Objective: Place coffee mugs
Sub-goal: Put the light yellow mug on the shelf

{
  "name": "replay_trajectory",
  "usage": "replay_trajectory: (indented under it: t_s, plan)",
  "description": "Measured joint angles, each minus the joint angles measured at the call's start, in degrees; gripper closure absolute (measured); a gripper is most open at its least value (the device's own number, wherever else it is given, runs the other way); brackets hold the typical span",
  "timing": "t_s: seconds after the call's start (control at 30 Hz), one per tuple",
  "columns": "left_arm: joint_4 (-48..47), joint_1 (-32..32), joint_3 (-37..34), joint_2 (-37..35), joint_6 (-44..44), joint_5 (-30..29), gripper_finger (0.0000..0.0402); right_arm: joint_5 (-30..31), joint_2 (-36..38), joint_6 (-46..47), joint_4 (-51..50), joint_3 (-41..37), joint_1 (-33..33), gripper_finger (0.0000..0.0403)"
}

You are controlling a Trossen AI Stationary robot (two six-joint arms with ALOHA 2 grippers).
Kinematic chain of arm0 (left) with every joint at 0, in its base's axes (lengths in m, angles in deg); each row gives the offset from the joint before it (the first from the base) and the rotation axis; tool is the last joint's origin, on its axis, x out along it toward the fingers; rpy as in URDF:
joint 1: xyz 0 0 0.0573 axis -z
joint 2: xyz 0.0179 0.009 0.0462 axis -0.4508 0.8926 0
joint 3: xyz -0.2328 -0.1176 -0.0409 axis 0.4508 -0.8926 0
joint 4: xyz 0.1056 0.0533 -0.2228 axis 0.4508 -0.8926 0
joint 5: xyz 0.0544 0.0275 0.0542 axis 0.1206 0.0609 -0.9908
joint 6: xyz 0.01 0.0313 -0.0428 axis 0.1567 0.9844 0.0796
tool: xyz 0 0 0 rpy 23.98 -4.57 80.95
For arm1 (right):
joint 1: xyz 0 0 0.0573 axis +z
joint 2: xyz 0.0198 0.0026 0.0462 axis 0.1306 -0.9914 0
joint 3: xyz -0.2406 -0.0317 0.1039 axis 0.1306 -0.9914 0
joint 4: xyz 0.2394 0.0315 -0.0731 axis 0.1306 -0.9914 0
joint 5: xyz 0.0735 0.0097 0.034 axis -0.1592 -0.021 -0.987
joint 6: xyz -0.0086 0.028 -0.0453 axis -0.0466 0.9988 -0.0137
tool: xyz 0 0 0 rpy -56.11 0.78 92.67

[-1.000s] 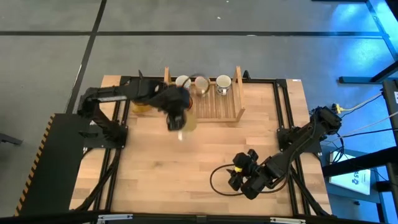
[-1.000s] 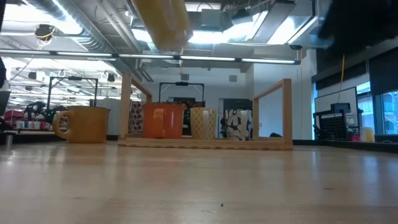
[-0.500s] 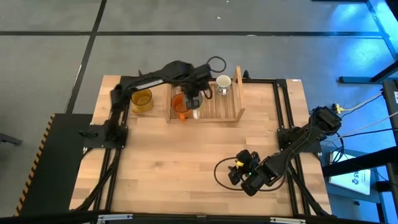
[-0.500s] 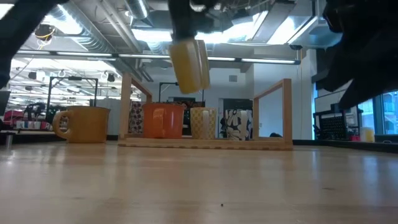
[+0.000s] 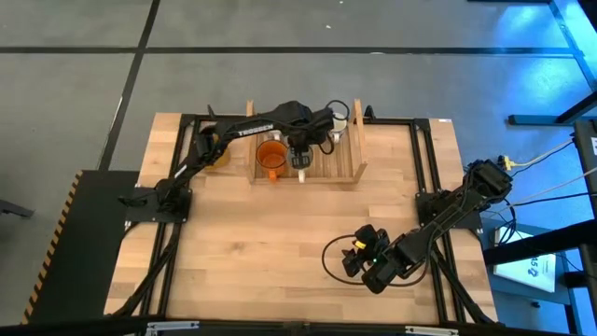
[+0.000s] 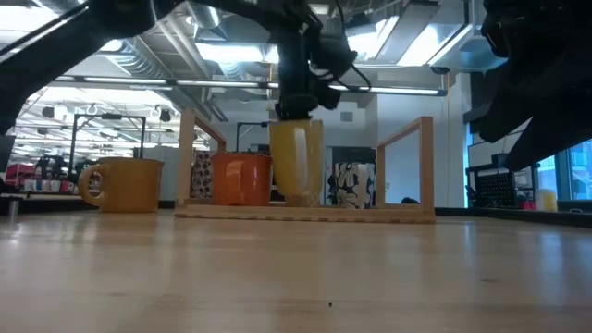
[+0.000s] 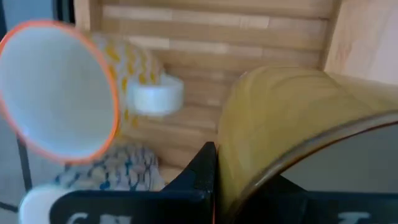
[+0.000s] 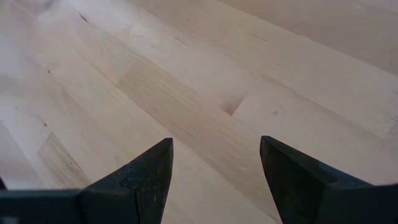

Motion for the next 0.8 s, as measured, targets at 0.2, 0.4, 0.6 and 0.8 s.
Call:
replay_trajectory:
  t_s: [0.2,0.4,0.6,0.8]
  plan:
    - [2.7,0.0,-0.5,0.7,1.9,0.1,0.0385,0.0,0.0,0.0,0.0,0.0,0.0,0.0174]
    - [5.6,-1.3,-0.6,0.9,2.2,1.2,0.0385,0.0,0.0,0.0,0.3,0.0,0.0,0.0174]
    - [5.4,-1.9,-0.7,2.0,2.5,3.3,0.0385,0.0,0.0,0.0,0.3,0.0,0.0,0.0174]
    - [3.9,-1.9,-1.6,2.3,2.9,3.4,0.0385,0.0,0.0,0.0,0.5,0.0,0.0,0.0174]
